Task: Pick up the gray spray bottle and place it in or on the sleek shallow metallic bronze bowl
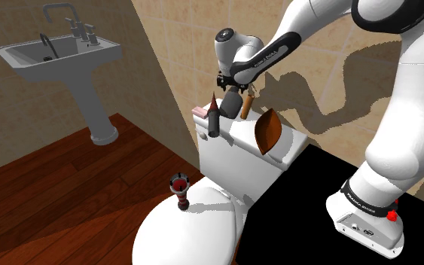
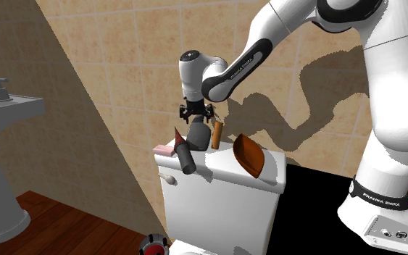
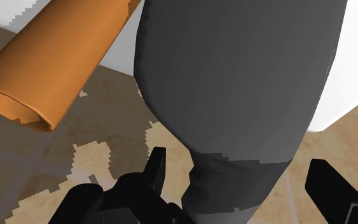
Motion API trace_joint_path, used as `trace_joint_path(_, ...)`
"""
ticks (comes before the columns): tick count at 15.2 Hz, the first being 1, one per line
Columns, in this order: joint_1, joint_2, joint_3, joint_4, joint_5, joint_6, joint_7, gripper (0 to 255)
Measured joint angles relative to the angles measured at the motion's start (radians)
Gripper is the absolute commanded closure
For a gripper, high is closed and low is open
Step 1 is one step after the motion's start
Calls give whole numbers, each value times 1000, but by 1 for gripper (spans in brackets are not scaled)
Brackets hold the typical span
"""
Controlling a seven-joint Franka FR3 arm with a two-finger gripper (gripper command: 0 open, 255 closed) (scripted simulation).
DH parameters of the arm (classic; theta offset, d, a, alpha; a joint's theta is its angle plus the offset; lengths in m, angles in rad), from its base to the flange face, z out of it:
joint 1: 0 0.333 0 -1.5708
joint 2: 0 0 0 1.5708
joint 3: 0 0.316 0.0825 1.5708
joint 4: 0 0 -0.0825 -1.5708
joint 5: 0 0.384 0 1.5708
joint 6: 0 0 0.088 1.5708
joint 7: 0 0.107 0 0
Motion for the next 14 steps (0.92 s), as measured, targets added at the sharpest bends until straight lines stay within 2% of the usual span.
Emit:
trace_joint_path(5, 1, 3, 0, 2, -1, 1, 1, 0)
trace_joint_path(6, 1, 3, 0, 2, -1, 1, 1, 255)
trace_joint_path(14, 1, 3, 0, 2, -1, 1, 1, 255)
